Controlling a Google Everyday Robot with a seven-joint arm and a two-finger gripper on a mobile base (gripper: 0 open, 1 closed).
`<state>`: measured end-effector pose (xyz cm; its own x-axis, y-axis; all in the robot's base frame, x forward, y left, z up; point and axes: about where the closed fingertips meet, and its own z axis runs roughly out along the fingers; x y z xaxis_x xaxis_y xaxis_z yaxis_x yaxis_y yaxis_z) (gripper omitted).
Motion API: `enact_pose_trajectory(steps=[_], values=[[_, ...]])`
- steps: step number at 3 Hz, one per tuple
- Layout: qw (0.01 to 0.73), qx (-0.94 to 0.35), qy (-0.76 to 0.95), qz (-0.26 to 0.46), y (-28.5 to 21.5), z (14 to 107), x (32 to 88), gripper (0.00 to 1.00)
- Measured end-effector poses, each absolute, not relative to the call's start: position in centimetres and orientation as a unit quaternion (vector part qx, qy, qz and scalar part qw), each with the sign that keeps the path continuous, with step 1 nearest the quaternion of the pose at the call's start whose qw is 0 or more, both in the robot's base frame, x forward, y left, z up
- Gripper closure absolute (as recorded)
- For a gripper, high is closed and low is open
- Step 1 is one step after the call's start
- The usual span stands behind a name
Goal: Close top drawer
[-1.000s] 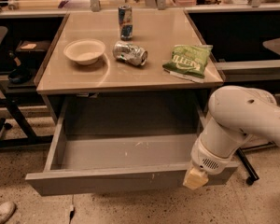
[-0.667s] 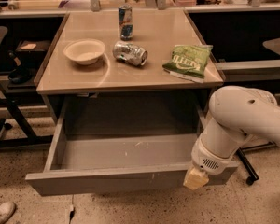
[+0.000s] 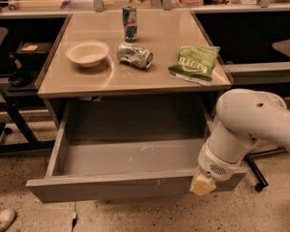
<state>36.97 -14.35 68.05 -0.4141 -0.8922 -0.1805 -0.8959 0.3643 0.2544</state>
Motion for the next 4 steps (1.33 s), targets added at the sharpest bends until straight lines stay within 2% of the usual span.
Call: enact_pose_trajectory(steps=[1, 2, 3, 4], values=[[0.006, -0.541, 0.826, 0.158, -14.35, 68.05, 36.97, 0.13], [0.006, -0.541, 0.826, 0.158, -14.35, 68.06, 36.96, 0.00], [0.006, -0.541, 0.826, 0.158, -14.35, 68.06, 36.96, 0.00], [0.006, -0.541, 0.826, 0.158, -14.35, 68.06, 36.96, 0.18]])
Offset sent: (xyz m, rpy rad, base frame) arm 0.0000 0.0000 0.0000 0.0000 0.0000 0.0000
